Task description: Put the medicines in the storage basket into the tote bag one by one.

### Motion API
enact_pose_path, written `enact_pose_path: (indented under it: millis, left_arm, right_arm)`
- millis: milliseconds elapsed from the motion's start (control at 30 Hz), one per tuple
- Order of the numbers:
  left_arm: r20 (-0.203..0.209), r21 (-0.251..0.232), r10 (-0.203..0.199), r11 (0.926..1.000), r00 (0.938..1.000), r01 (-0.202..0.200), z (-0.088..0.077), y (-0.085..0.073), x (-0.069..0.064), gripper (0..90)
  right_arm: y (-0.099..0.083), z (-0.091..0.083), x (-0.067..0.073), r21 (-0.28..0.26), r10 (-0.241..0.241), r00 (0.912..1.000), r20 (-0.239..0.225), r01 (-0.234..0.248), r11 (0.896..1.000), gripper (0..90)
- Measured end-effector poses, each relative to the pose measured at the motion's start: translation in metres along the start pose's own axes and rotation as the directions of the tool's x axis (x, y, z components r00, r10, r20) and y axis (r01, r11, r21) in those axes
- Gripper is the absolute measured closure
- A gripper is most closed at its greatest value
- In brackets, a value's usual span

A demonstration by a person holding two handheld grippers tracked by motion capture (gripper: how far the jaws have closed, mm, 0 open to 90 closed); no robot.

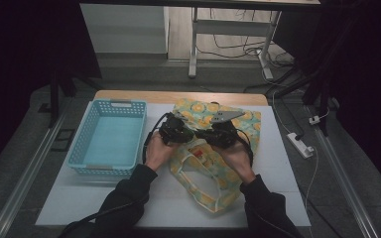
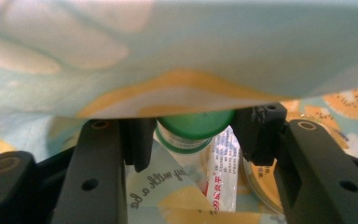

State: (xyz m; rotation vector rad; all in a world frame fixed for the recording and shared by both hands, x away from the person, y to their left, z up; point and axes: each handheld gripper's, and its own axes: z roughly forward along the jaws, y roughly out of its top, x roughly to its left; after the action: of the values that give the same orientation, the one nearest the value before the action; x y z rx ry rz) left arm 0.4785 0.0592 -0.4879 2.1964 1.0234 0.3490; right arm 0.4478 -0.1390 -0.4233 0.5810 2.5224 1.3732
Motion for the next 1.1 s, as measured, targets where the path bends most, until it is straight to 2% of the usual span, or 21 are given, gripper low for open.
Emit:
enact_pose_path:
  millis: [67, 200, 400, 500, 633, 833, 1100]
  left_arm:
    - [-0.027, 0.001, 0.023, 0.9997, 0.9994, -0.023, -0.002, 0.001, -0.003, 41.3]
    - [-0.026, 0.005, 0.04, 0.9992, 0.9989, -0.04, -0.008, 0.003, -0.007, 29.5]
    - [0.002, 0.0, 0.039, 0.9992, 0.9992, -0.039, -0.021, 0.001, -0.014, 18.0]
    - [0.037, -0.02, 0.027, 0.9994, 0.9989, -0.026, -0.03, -0.002, -0.016, 16.1]
    - [0.102, -0.043, 0.011, 0.9991, 0.9947, -0.006, -0.044, -0.009, -0.02, 13.4]
    - [0.15, -0.054, 0.027, 0.9984, 0.9883, -0.019, -0.06, -0.021, -0.029, 11.2]
    - [0.184, -0.071, 0.034, 0.9973, 0.9823, -0.022, -0.068, -0.029, -0.036, 8.4]
  right_arm:
    - [-0.001, 0.0, -0.001, 0.004, -0.001, 1.0, 0.002, 0.001, 1.0, 90.0]
    - [-0.001, 0.0, -0.001, -0.001, 0.004, 1.0, -0.001, -0.004, 1.0, 90.0]
    - [0.0, -0.002, -0.002, -0.008, 0.004, 1.0, 0.001, -0.004, 1.0, 90.0]
    - [0.0, -0.001, -0.002, -0.008, 0.006, 1.0, 0.0, -0.006, 1.0, 90.0]
    - [-0.001, 0.0, -0.002, -0.003, 0.005, 1.0, 0.0, -0.005, 1.0, 90.0]
    - [-0.002, 0.001, -0.001, 0.003, 0.003, 1.0, -0.002, -0.003, 1.0, 90.0]
    - [-0.001, 0.002, 0.0, 0.006, 0.0, 1.0, -0.005, 0.0, 1.0, 90.0]
